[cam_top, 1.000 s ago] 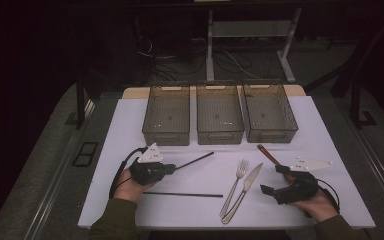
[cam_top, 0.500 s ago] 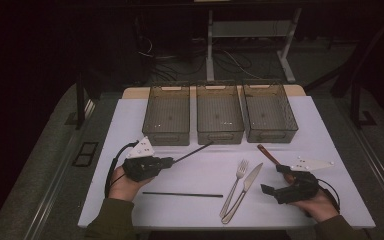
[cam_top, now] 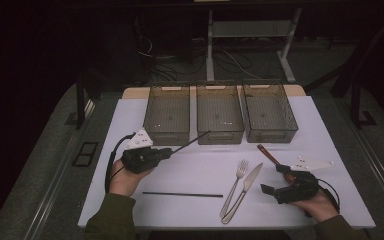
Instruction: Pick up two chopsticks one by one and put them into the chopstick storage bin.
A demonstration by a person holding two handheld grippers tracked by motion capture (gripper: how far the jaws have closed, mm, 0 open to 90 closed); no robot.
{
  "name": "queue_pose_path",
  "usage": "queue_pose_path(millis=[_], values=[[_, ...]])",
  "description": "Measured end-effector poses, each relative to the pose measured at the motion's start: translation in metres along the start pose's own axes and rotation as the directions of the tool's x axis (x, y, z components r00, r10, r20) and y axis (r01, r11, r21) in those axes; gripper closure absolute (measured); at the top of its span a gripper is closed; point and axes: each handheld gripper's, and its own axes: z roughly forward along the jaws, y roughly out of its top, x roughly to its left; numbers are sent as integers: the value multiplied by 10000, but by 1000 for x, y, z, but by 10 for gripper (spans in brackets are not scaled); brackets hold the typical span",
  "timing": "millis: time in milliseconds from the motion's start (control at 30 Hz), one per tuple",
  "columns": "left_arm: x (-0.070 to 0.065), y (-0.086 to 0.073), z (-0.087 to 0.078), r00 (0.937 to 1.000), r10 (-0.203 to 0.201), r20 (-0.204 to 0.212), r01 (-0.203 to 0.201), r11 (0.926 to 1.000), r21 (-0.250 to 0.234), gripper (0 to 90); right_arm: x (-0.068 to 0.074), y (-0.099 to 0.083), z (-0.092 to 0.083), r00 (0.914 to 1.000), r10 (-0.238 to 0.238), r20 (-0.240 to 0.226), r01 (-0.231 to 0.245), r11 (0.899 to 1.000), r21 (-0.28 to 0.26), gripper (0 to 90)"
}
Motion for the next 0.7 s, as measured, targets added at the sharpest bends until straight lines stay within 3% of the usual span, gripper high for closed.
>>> queue_pose_path(millis=[400, 700], values=[[27, 24, 6, 9941, -482, -967, 466, 9987, -191, 863, -1, 0, -1, 9999, 117, 9, -117, 9999, -27, 24], [60, 41, 13, 9784, -998, -1812, 978, 9950, -202, 863, -1, 0, -2, 9998, 193, 13, -193, 9998, -72, 24]])
